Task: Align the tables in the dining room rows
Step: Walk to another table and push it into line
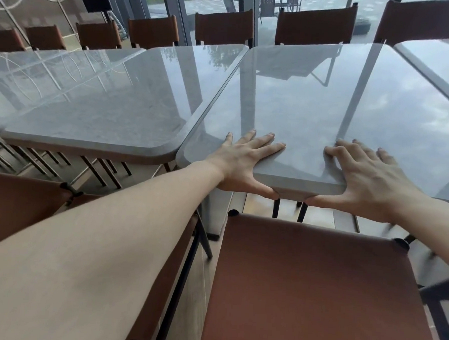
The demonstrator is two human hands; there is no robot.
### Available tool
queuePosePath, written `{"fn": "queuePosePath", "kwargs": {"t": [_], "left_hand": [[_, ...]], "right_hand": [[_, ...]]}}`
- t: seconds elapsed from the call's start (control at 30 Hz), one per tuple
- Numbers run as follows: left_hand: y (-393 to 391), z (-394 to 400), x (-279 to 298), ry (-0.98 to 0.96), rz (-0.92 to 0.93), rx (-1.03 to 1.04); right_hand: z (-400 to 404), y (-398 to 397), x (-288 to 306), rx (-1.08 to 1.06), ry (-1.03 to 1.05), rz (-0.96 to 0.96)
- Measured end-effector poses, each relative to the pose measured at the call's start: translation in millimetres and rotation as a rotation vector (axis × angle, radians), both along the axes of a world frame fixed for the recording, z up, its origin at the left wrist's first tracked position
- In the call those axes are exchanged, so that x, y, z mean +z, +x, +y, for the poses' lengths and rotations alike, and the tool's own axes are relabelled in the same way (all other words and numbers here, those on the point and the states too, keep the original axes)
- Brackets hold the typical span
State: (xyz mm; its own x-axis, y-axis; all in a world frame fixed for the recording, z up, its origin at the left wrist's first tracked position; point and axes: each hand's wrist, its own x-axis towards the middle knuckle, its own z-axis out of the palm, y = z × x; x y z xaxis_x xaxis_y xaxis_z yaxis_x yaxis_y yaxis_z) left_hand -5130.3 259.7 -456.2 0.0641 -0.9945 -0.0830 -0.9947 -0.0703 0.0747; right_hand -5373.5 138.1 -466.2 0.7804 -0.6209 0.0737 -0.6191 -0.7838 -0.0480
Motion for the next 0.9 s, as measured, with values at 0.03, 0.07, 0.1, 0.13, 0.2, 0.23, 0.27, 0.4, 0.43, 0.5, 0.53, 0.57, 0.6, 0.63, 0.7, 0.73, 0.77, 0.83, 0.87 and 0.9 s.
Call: {"fn": "queuePosePath", "kwargs": {"t": [0.03, 0.07, 0.1, 0.13, 0.2, 0.23, 0.27, 0.4, 0.43, 0.5, 0.53, 0.57, 0.6, 0.63, 0.7, 0.73, 0.77, 0.83, 0.87, 0.9], "left_hand": [[0.1, -0.2, -0.2, -0.001, 0.005, 0.001], [0.2, -0.4, -0.4, 0.0, 0.009, 0.001], [0.4, -0.5, -0.9, 0.0, 0.014, 0.001], [0.7, -0.6, -1.6, -0.002, 0.017, 0.0], [1.7, -1.3, -2.7, -0.007, 0.01, -0.004], [2.2, -1.8, -2.8, -0.008, 0.004, -0.006], [2.6, -2.3, -2.8, -0.009, -0.003, -0.007], [3.4, -2.9, -2.7, -0.012, -0.017, -0.011], [3.9, -3.2, -3.0, -0.014, -0.016, -0.013], [5.0, -3.4, -3.7, -0.017, -0.014, -0.016], [5.4, -3.5, -3.9, -0.017, -0.012, -0.016], [5.6, -3.7, -4.2, -0.019, -0.011, -0.017], [6.0, -4.2, -4.5, -0.021, -0.013, -0.019], [6.0, -4.7, -5.0, -0.021, -0.013, -0.021], [6.4, -6.0, -5.7, -0.018, -0.011, -0.023], [6.9, -6.1, -5.6, -0.018, -0.01, -0.024], [7.4, -6.5, -5.3, -0.02, -0.011, -0.026], [8.2, -7.5, -4.7, -0.017, -0.009, -0.027], [8.8, -7.8, -4.8, -0.015, -0.007, -0.028], [9.5, -7.6, -5.3, -0.014, -0.008, -0.029]], "right_hand": [[-0.6, 0.0, -0.4, -0.002, 0.006, 0.0], [-1.3, -0.2, -0.5, -0.004, 0.011, 0.0], [-1.4, -0.3, -0.7, -0.003, 0.009, 0.002], [-1.8, -0.6, -1.2, -0.001, 0.004, 0.004], [-3.1, -0.9, -2.0, 0.001, 0.002, 0.009], [-3.6, -0.8, -2.1, 0.004, -0.001, 0.014], [-4.5, -0.9, -2.5, 0.008, -0.01, 0.017], [-6.8, 0.0, -4.4, 0.023, -0.033, 0.014], [-6.8, -0.3, -4.6, 0.023, -0.03, 0.012], [-7.0, -0.1, -4.6, 0.026, -0.026, 0.008], [-7.0, 0.3, -4.5, 0.029, -0.026, 0.009], [-7.2, 0.4, -4.5, 0.031, -0.028, 0.008], [-7.4, 0.3, -4.3, 0.035, -0.032, 0.006], [-7.6, 0.1, -4.0, 0.038, -0.035, 0.001], [-7.9, -0.6, -3.8, 0.039, -0.033, -0.005], [-7.5, -0.6, -3.5, 0.035, -0.03, -0.007], [-7.6, -0.5, -2.9, 0.032, -0.026, -0.009], [-7.1, 0.0, -1.6, 0.029, -0.014, -0.004], [-7.1, 0.6, -1.8, 0.033, -0.012, -0.001], [-7.2, 1.3, -1.9, 0.036, -0.012, 0.002]]}}
